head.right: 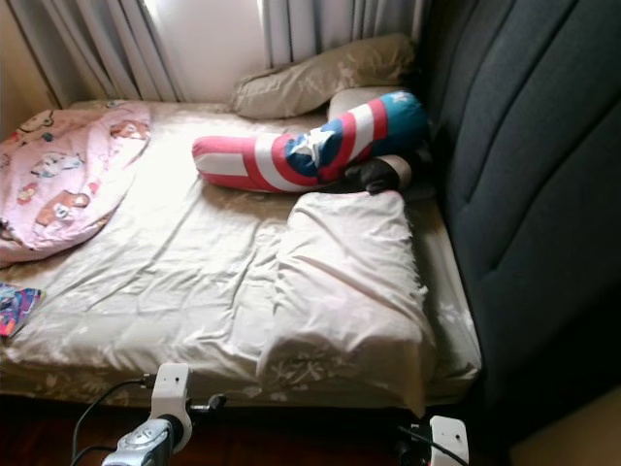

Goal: Clean up the room

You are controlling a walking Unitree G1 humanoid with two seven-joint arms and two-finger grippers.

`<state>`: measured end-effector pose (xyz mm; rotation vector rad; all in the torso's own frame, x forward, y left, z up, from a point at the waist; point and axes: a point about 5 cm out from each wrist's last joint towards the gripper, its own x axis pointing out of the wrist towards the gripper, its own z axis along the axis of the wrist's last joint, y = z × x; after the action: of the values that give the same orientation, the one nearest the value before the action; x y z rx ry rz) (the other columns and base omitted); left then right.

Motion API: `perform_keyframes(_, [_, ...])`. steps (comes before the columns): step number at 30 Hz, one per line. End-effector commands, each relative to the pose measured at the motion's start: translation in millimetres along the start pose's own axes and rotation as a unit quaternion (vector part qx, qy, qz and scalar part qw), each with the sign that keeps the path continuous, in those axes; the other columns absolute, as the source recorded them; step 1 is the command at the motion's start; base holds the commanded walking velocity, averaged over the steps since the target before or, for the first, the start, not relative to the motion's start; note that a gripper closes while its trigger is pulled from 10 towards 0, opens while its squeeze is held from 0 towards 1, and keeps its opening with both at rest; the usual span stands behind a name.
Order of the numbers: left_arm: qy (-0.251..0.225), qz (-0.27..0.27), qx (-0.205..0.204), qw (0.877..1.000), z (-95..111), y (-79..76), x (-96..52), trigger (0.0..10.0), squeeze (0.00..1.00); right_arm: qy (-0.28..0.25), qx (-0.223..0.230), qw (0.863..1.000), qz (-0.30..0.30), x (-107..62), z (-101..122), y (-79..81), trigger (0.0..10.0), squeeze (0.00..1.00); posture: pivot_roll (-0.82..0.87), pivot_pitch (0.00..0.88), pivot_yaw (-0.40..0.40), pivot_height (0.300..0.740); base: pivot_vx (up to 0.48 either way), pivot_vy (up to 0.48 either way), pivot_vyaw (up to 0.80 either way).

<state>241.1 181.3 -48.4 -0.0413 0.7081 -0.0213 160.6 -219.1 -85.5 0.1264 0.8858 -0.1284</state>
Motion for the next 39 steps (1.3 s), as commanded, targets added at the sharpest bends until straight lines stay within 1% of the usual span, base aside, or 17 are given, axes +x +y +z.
perform_keyframes(1, [-0.009, 0.002, -0.006, 1.0, 2.1, 1.1, 0.0, 10.0, 0.0, 0.001, 0.004, 1.0, -0.004, -0.8, -0.7, -3.6, 10.0, 0.0, 0.0, 0.0, 0.017, 0.74, 0.0, 0.0, 0.0])
perform_keyframes(4, [-0.025, 0.0, -0.006, 1.0, 8.0, 3.0, 0.5, 10.0, 0.0, -0.001, 0.004, 1.0, -0.003, -0.8, -0.4, -3.3, 10.0, 0.0, -0.01, 0.0, 0.019, 0.74, 0.0, 0.0, 0.0])
perform_keyframes(6, [-0.046, -0.001, -0.009, 0.999, 17.5, 3.7, 1.8, 10.0, 0.0, -0.003, 0.006, 1.0, -0.003, -0.9, -0.1, -3.1, 10.0, 0.0, -0.01, 0.0, 0.019, 0.74, 0.0, 0.0, 0.0])
perform_keyframes(7, [-0.046, -0.001, -0.009, 0.999, 17.5, 3.7, 1.8, 10.0, 0.0, -0.003, 0.006, 1.0, -0.003, -0.9, -0.1, -3.1, 10.0, 0.0, -0.01, 0.0, 0.019, 0.74, 0.0, 0.0, 0.0])
perform_keyframes(12, [-0.101, -0.01, -0.007, 0.995, 39.1, 0.4, 3.6, 10.0, 0.0, -0.005, 0.009, 1.0, -0.003, -1.1, -0.7, -2.7, 10.0, 0.0, -0.01, 0.0, 0.019, 0.74, 0.0, 0.0, 0.0])
perform_keyframes(14, [-0.108, -0.01, -0.008, 0.994, 40.8, 0.0, 3.5, 10.0, 0.0, -0.005, 0.01, 1.0, -0.003, -1.2, -1.1, -2.8, 10.0, 0.0, -0.01, 0.0, 0.02, 0.74, 0.0, 0.0, 0.0])
perform_keyframes(16, [-0.135, -0.018, -0.004, 0.991, 48.1, -3.3, 2.8, 10.0, 0.0, -0.015, 0.03, 0.999, -0.011, -1.9, -1.8, -3.2, 10.0, 0.0, 0.0, 0.0, 0.022, 0.74, 0.0, 0.0, 0.0])
perform_keyframes(19, [-0.146, -0.025, 0.003, 0.989, 49.3, -5.0, 1.9, 10.0, 0.0, -0.032, 0.037, 0.999, -0.013, -2.4, 0.3, -3.4, 10.0, 0.0, 0.0, 0.0, 0.022, 0.74, 0.0, 0.0, 0.0])
perform_keyframes(21, [-0.156, -0.028, 0.005, 0.987, 48.9, -4.6, 0.4, 10.0, 0.0, -0.054, 0.06, 0.997, -0.014, -3.1, 2.3, -2.8, 10.0, 0.0, -0.01, 0.0, 0.024, 0.74, 0.0, 0.0, 0.0])
perform_keyframes(24, [-0.164, -0.03, 0.009, 0.986, 44.1, -2.4, -2.8, 10.0, 0.0, -0.08, 0.075, 0.994, -0.021, -4.3, 4.5, -2.9, 10.0, 0.0, -0.02, 0.0, 0.027, 0.74, 0.0, 0.0, 0.0])
perform_keyframes(27, [-0.172, -0.03, 0.011, 0.985, 39.6, 0.4, -5.9, 10.0, 0.0, -0.095, 0.072, 0.993, -0.021, -5.6, 5.7, -3.3, 10.0, 0.0, -0.02, 0.0, 0.031, 0.74, 0.0, 0.0, 0.0])
perform_keyframes(31, [-0.183, -0.029, 0.015, 0.983, 38.0, 4.7, -9.1, 10.0, 0.0, -0.116, 0.085, 0.99, -0.009, -7.2, 6.4, -2.4, 10.0, 0.0, -0.03, 0.0, 0.03, 0.74, 0.0, 0.0, 0.0])
perform_keyframes(33, [-0.181, -0.033, 0.018, 0.983, 36.0, 4.5, -9.6, 10.0, 0.0, -0.117, 0.074, 0.99, -0.006, -7.6, 6.5, -2.2, 10.0, 0.0, -0.03, 0.0, 0.03, 0.74, 0.0, 0.0, 0.0])
perform_keyframes(35, [-0.18, -0.035, 0.021, 0.983, 32.1, 3.4, -10.8, 10.0, 0.0, -0.198, 0.057, 0.979, 0.008, -3.3, 44.2, 8.7, 10.0, 0.0, -0.03, 0.0, 0.03, 0.74, 0.0, 0.0, 0.0])
perform_keyframes(36, [-0.181, -0.037, 0.022, 0.983, 30.9, 3.2, -11.6, 10.0, 0.0, -0.228, 0.057, 0.972, 0.011, -3.1, 57.9, 12.7, 10.0, 0.0, -0.04, 0.0, 0.033, 0.74, 0.0, 0.0, 0.0])
perform_keyframes(37, [-0.184, -0.038, 0.02, 0.982, 29.0, 3.4, -12.9, 10.0, 0.0, -0.25, 0.061, 0.966, 0.012, -3.7, 66.9, 15.1, 10.0, 0.0, -0.04, 0.0, 0.033, 0.74, 0.0, 0.0, 0.0])
perform_keyframes(39, [-0.188, -0.036, 0.015, 0.981, 28.4, 4.0, -13.9, 10.0, 0.0, -0.25, 0.063, 0.966, 0.015, -3.9, 66.7, 14.3, 10.0, 0.0, -0.04, 0.0, 0.034, 0.74, 0.0, 0.0, 0.0])
